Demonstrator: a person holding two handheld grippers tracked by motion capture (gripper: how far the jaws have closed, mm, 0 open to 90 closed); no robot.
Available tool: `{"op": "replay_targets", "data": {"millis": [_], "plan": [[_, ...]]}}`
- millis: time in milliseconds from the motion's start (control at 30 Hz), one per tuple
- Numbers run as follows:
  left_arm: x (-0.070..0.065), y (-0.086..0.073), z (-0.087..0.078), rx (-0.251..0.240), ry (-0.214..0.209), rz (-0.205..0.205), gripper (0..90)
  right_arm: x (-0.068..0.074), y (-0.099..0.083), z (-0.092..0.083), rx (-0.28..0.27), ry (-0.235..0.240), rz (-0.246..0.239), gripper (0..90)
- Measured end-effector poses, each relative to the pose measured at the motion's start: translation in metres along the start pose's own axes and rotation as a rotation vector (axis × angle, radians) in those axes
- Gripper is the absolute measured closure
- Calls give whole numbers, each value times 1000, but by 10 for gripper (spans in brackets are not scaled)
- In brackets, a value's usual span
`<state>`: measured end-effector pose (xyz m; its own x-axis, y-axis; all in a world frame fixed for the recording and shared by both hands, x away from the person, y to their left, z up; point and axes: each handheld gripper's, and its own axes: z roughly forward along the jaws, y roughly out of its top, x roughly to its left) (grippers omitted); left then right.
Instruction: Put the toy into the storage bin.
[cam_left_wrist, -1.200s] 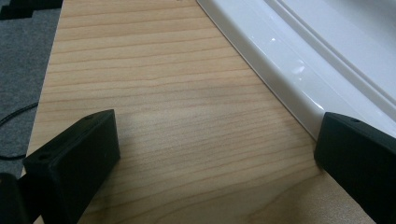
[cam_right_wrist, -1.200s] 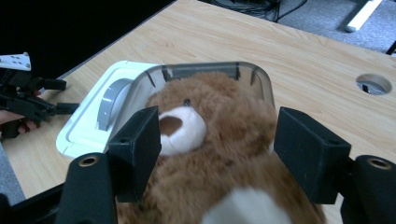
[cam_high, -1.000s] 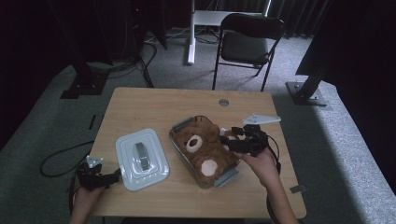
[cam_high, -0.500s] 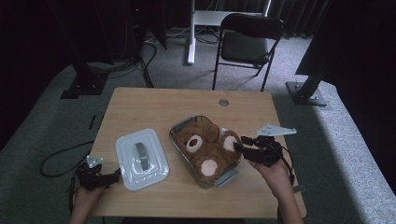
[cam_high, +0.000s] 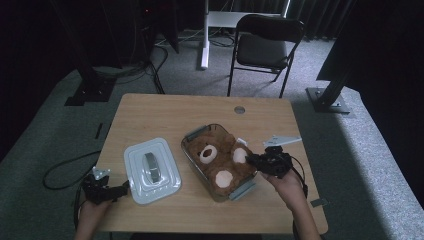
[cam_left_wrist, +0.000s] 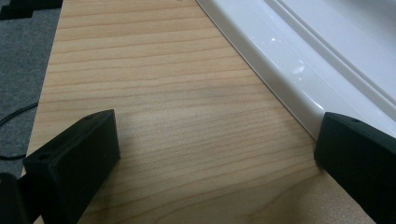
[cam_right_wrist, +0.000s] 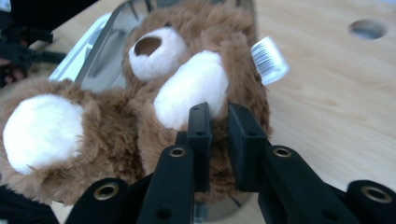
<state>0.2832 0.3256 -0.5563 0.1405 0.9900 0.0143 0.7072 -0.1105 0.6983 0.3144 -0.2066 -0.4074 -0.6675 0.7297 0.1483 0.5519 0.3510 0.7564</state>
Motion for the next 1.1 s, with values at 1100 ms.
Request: {"op": "replay_targets", "data": {"millis": [1100], "plan": [[0,0,0,2,-1,3,7,23,25,96,416,-194,-236,877]]}}
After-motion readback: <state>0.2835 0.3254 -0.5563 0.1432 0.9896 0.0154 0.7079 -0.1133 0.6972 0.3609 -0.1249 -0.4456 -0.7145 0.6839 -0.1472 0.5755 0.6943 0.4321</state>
